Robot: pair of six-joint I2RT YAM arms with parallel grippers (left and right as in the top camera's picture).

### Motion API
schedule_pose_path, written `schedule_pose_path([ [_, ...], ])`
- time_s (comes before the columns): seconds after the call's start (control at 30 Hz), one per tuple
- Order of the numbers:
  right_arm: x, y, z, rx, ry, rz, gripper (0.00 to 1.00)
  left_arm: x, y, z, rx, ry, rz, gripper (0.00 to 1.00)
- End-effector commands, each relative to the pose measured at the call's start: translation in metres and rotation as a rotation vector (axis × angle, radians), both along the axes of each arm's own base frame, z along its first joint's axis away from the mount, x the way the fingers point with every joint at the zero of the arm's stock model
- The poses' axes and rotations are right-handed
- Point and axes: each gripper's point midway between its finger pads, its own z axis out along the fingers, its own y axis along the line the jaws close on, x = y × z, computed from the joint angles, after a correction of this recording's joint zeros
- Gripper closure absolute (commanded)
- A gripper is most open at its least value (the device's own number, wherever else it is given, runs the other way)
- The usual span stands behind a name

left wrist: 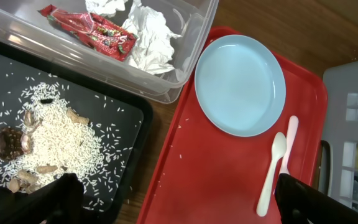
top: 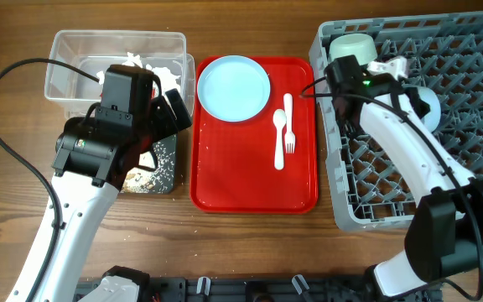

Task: Sort waste into correct bins and load items into the dishwasher rack
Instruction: 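Carry the light-blue bowl into the rack and release it, then move right gripper to the light-blue plate and grasp its edge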

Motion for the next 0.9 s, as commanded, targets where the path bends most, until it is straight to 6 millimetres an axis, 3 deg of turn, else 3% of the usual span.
schedule_pose_path([
  [0.0,0.002,0.029,-0.021,0.062,0.141,0.112,0.96,0.001,0.001,0.002,-0.002,-0.004,-0.001,0.0],
  [0.17,0.002,0.06,-0.029,0.085,0.219,0.222,0.92,0.001,0.001,0.002,-0.002,-0.004,-0.001,0.0],
  [0.3,0.0,0.077,-0.035,0.121,0.242,0.267,0.67,0.001,0.001,0.002,-0.002,-0.004,-0.001,0.0],
  [0.37,-0.001,0.086,-0.039,0.15,0.252,0.286,0.46,0.001,0.001,0.002,-0.002,-0.004,-0.001,0.0],
  [0.4,-0.002,0.089,-0.041,0.168,0.254,0.295,0.3,0.001,0.001,0.002,-0.002,-0.004,-0.001,0.0],
  [0.53,-0.003,0.107,-0.044,0.282,0.247,0.326,0.06,0.001,0.001,0.002,-0.002,-0.004,-0.001,0.0],
  [0.67,0.004,0.134,-0.037,0.474,0.192,0.374,0.0,0.001,0.001,0.002,-0.002,-0.004,-0.001,0.0],
  [0.87,0.016,0.226,-0.013,0.998,0.075,0.591,0.0,0.001,0.001,0.002,-0.002,-0.004,-0.001,0.0],
])
